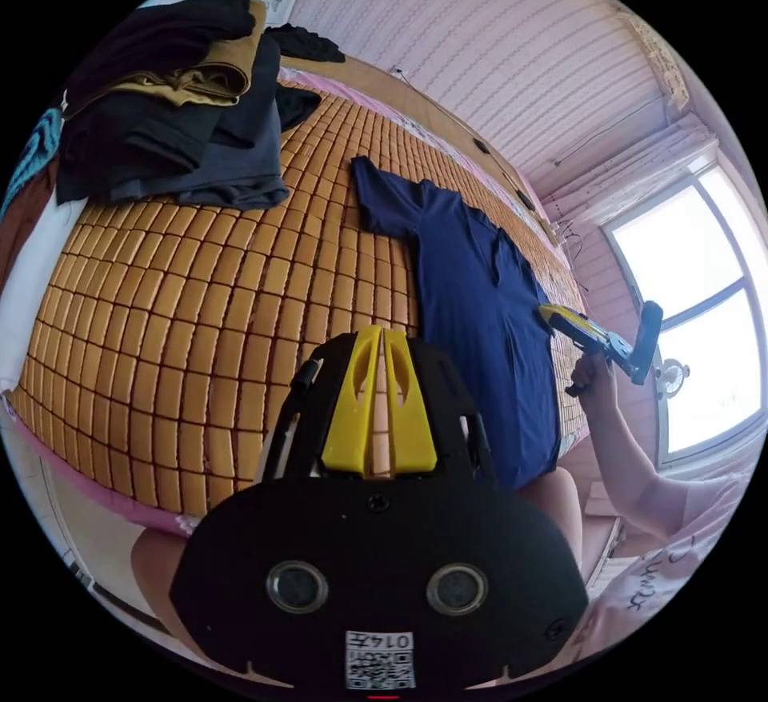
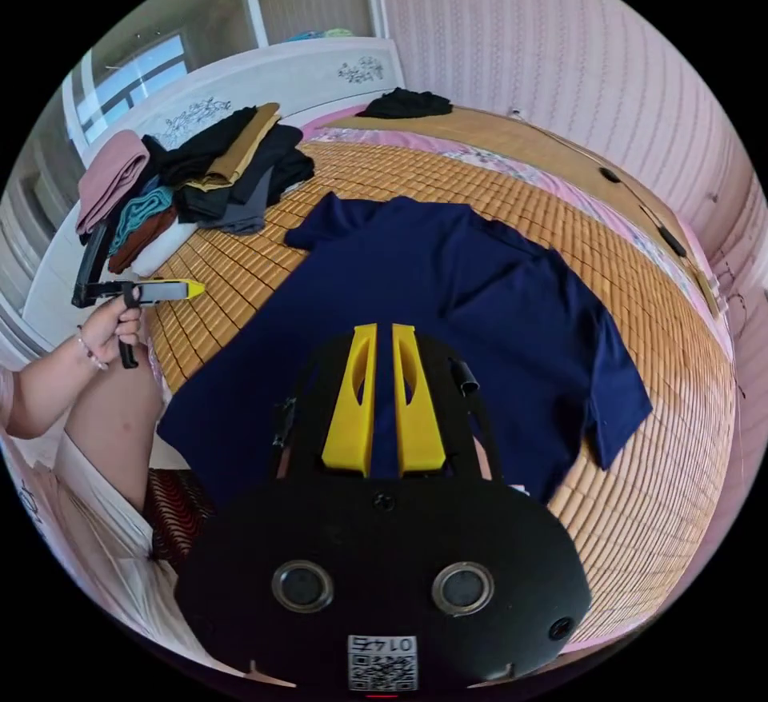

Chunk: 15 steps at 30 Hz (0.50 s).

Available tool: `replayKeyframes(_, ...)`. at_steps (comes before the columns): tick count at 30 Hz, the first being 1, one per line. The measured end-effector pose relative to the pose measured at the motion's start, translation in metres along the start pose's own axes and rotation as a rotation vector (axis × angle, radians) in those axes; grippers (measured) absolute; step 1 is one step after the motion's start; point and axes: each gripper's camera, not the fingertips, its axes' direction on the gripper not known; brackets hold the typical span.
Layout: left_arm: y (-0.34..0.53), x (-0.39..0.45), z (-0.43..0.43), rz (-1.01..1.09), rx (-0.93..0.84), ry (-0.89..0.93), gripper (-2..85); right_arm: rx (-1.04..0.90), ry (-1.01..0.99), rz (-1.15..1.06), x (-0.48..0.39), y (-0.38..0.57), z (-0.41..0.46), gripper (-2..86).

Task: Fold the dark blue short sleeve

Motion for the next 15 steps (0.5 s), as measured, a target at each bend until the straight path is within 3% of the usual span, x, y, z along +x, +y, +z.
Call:
replayKeyframes(6, -0.047, 0.004, -0.008, 0.078, 0.136, -0.008, 5.2, -0.084, -0.047, -0.182, -0.066, -0.134, 0.058, 7.9)
replayKeyframes(15, -0.092, -0.003, 0.015, 0.087, 0.089, -0.103, 7.4, -0.198, 0.123, -0.236, -0.123, -0.261, 0.138, 9.9)
